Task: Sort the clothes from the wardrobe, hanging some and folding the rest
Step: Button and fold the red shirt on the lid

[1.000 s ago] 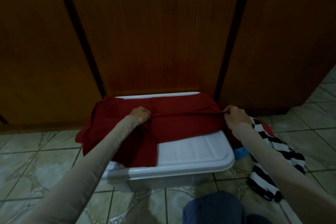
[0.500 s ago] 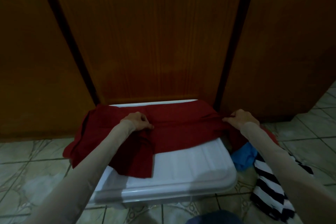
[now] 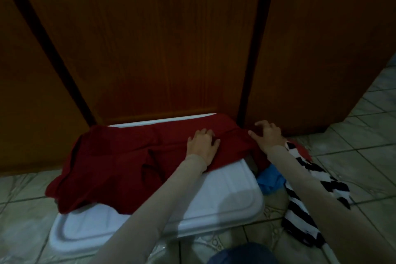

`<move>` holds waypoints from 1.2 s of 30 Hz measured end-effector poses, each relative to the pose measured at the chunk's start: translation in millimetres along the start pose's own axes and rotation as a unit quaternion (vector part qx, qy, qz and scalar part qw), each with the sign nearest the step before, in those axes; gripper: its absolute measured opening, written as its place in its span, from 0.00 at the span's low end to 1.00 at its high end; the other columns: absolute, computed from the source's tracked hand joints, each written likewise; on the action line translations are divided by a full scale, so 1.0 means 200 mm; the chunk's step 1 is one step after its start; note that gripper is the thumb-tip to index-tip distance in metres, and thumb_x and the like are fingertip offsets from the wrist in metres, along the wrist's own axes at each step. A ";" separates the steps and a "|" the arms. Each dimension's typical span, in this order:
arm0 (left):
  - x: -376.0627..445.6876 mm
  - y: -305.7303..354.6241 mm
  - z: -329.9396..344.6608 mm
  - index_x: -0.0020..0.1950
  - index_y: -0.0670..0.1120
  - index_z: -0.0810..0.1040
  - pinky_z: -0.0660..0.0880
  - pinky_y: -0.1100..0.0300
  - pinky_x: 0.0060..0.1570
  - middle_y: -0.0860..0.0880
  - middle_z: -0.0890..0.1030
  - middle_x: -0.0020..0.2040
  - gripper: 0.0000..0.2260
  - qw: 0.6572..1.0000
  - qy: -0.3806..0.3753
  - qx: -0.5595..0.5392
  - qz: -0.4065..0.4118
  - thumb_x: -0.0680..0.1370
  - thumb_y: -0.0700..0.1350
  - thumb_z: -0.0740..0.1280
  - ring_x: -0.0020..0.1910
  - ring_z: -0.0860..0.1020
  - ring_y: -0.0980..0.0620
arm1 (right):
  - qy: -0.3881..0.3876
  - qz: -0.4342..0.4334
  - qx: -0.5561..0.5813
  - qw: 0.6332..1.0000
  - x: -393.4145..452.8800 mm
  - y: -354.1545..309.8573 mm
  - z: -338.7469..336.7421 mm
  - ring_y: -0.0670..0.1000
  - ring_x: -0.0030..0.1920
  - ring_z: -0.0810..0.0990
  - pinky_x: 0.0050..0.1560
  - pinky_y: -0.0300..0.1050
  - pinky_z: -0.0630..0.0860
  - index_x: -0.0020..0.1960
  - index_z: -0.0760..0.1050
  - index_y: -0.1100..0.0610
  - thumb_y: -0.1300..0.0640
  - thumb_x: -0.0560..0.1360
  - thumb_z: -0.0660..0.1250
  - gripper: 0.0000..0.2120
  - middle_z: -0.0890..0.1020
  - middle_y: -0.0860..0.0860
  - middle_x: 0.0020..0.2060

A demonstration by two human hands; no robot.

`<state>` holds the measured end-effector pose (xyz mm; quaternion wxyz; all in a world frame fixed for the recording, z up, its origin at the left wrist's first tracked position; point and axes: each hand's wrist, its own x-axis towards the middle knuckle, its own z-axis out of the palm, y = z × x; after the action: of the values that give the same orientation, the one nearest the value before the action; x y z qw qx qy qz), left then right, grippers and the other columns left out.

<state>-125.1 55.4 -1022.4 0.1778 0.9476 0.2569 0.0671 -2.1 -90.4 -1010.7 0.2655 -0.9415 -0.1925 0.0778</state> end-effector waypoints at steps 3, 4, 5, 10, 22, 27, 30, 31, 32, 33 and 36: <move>0.03 0.10 0.05 0.63 0.46 0.71 0.60 0.48 0.66 0.46 0.73 0.63 0.16 0.999 -0.013 -0.026 0.020 0.81 0.53 0.56 0.65 0.67 0.47 | -0.092 0.124 0.248 0.956 -0.04 0.06 0.04 0.60 0.64 0.70 0.64 0.51 0.68 0.71 0.61 0.58 0.40 0.73 0.65 0.35 0.69 0.58 0.67; 0.04 0.13 0.06 0.63 0.46 0.71 0.60 0.47 0.66 0.46 0.73 0.62 0.16 0.999 -0.019 -0.039 0.027 0.81 0.54 0.56 0.65 0.67 0.47 | -0.128 0.149 0.308 0.931 -0.05 0.09 0.05 0.59 0.64 0.72 0.66 0.52 0.68 0.72 0.61 0.58 0.36 0.68 0.67 0.41 0.70 0.58 0.67; 0.06 0.16 0.07 0.62 0.45 0.71 0.61 0.48 0.66 0.46 0.74 0.62 0.16 0.998 -0.019 -0.051 0.033 0.81 0.53 0.56 0.64 0.68 0.47 | -0.155 0.167 0.347 0.910 -0.06 0.12 0.05 0.58 0.63 0.73 0.67 0.52 0.68 0.72 0.63 0.58 0.34 0.64 0.68 0.45 0.72 0.58 0.66; 0.16 0.24 0.10 0.57 0.42 0.73 0.67 0.52 0.57 0.43 0.75 0.57 0.11 0.994 0.011 -0.088 0.064 0.82 0.47 0.55 0.59 0.70 0.45 | -0.197 0.179 0.421 0.867 -0.06 0.21 0.00 0.55 0.59 0.74 0.56 0.47 0.74 0.67 0.67 0.60 0.49 0.71 0.70 0.29 0.74 0.54 0.64; 0.19 0.21 0.17 0.60 0.42 0.70 0.68 0.55 0.39 0.41 0.78 0.48 0.13 0.992 0.059 -0.029 0.111 0.83 0.47 0.51 0.46 0.77 0.43 | 0.083 0.061 0.134 0.986 0.06 0.20 -0.03 0.61 0.54 0.76 0.49 0.49 0.71 0.65 0.66 0.62 0.50 0.81 0.55 0.19 0.77 0.63 0.54; 0.21 0.20 0.19 0.65 0.43 0.68 0.70 0.56 0.47 0.43 0.75 0.58 0.15 0.989 0.085 0.046 0.110 0.84 0.48 0.50 0.56 0.74 0.46 | 0.123 0.041 -0.003 0.992 0.07 0.22 0.04 0.58 0.43 0.79 0.40 0.47 0.70 0.57 0.66 0.62 0.51 0.81 0.54 0.13 0.80 0.60 0.45; 0.22 0.20 0.20 0.65 0.43 0.67 0.65 0.52 0.61 0.44 0.72 0.63 0.15 0.990 0.087 0.075 0.076 0.84 0.48 0.50 0.63 0.69 0.46 | 0.102 0.018 0.003 0.995 0.06 0.20 0.10 0.58 0.49 0.76 0.44 0.49 0.72 0.59 0.65 0.60 0.55 0.79 0.60 0.12 0.75 0.59 0.53; 0.22 0.20 0.20 0.67 0.43 0.66 0.62 0.50 0.64 0.44 0.70 0.65 0.15 0.991 0.086 0.084 0.062 0.84 0.48 0.50 0.65 0.67 0.46 | 0.086 0.001 -0.013 0.996 0.05 0.19 0.12 0.58 0.54 0.74 0.48 0.51 0.72 0.59 0.66 0.59 0.55 0.78 0.61 0.12 0.73 0.58 0.55; 0.22 0.19 0.20 0.68 0.43 0.65 0.59 0.49 0.67 0.44 0.68 0.67 0.16 0.991 0.081 0.094 0.051 0.84 0.48 0.49 0.68 0.64 0.46 | 0.071 -0.020 -0.025 0.997 0.05 0.18 0.14 0.58 0.57 0.72 0.52 0.53 0.72 0.58 0.68 0.59 0.55 0.78 0.62 0.12 0.71 0.58 0.56; 0.21 0.19 0.19 0.70 0.44 0.63 0.57 0.48 0.68 0.44 0.66 0.70 0.17 0.991 0.074 0.101 0.044 0.84 0.47 0.49 0.70 0.62 0.46 | 0.055 -0.043 -0.022 0.997 0.04 0.16 0.15 0.58 0.58 0.71 0.55 0.53 0.71 0.57 0.70 0.59 0.56 0.78 0.61 0.10 0.71 0.57 0.57; 0.17 0.14 0.17 0.72 0.44 0.60 0.55 0.47 0.68 0.45 0.64 0.71 0.17 0.989 0.065 0.128 0.046 0.83 0.45 0.50 0.70 0.61 0.47 | 0.032 -0.128 0.044 0.990 0.00 0.09 0.18 0.56 0.56 0.72 0.55 0.50 0.70 0.53 0.74 0.61 0.63 0.78 0.60 0.06 0.72 0.57 0.55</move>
<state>-76.1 39.7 -1041.5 0.0347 0.9670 0.2305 0.1030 -4.3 -87.3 -1050.3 0.3208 -0.8982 -0.2996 0.0215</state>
